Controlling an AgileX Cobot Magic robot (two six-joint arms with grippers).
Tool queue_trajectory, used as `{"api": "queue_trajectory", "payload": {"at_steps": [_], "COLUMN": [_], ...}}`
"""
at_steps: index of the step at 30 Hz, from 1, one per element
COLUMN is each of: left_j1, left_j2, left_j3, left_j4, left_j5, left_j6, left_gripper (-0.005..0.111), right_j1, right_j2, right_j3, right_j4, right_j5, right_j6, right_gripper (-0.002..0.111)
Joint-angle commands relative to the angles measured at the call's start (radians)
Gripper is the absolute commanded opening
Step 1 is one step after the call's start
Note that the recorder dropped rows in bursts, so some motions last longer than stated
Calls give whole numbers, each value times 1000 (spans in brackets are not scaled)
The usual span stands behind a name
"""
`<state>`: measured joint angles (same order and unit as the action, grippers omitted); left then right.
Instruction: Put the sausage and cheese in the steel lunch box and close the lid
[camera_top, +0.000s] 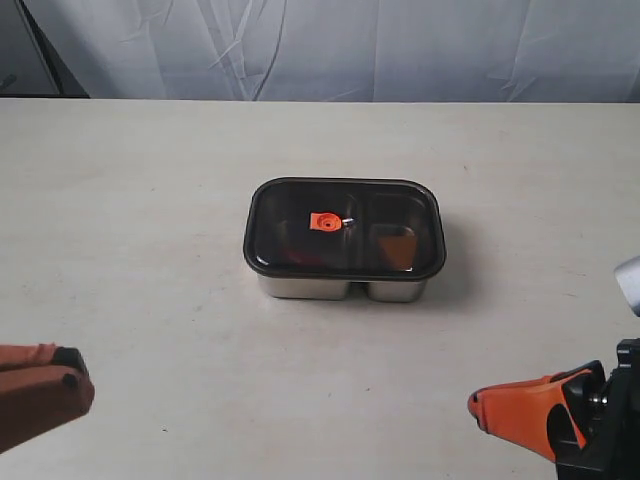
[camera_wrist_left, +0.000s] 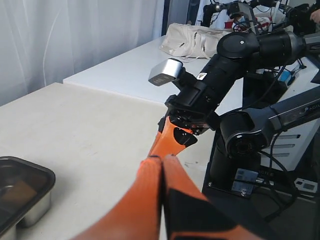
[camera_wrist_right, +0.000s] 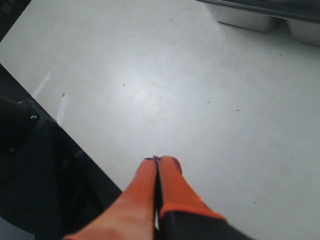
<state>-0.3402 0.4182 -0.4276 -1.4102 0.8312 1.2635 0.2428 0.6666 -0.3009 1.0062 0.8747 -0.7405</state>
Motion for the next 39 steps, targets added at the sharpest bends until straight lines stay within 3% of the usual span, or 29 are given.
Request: {"api": "queue_trajectory", "payload": {"at_steps": [1, 6, 10, 14, 18, 21, 27, 39], "left_j1": [-1, -1, 15, 76, 171, 211, 213, 213], "left_j2": [-4, -4, -30, -79, -163, -234, -336, -340], "left_j3": [6, 6, 33, 114, 194, 247, 312, 317], "left_j4": [0, 10, -40, -275, -334, -334, -334, -334], "left_j5": [10, -6, -154, -353, -456, -528, -672, -640], "left_j6": [-5, 8, 17, -42, -60, -208, -552, -721], "left_gripper": [0, 0, 0, 0, 0, 0, 0, 0], "right_j1": [-3, -3, -3, -3, -3, -3, -3, -3], "right_j2": [-4, -4, -4, -4, -4, -4, -4, -4], "right_j3": [3, 3, 3, 3, 3, 3, 3, 3], "right_j4": [11, 11, 4, 1, -3, -3, -3, -3], "right_j5": [5, 5, 9, 7, 7, 7, 7, 7], "right_j6": [0, 0, 0, 0, 0, 0, 0, 0], "right_gripper": [-1, -1, -1, -1, -1, -1, -1, -1]}}
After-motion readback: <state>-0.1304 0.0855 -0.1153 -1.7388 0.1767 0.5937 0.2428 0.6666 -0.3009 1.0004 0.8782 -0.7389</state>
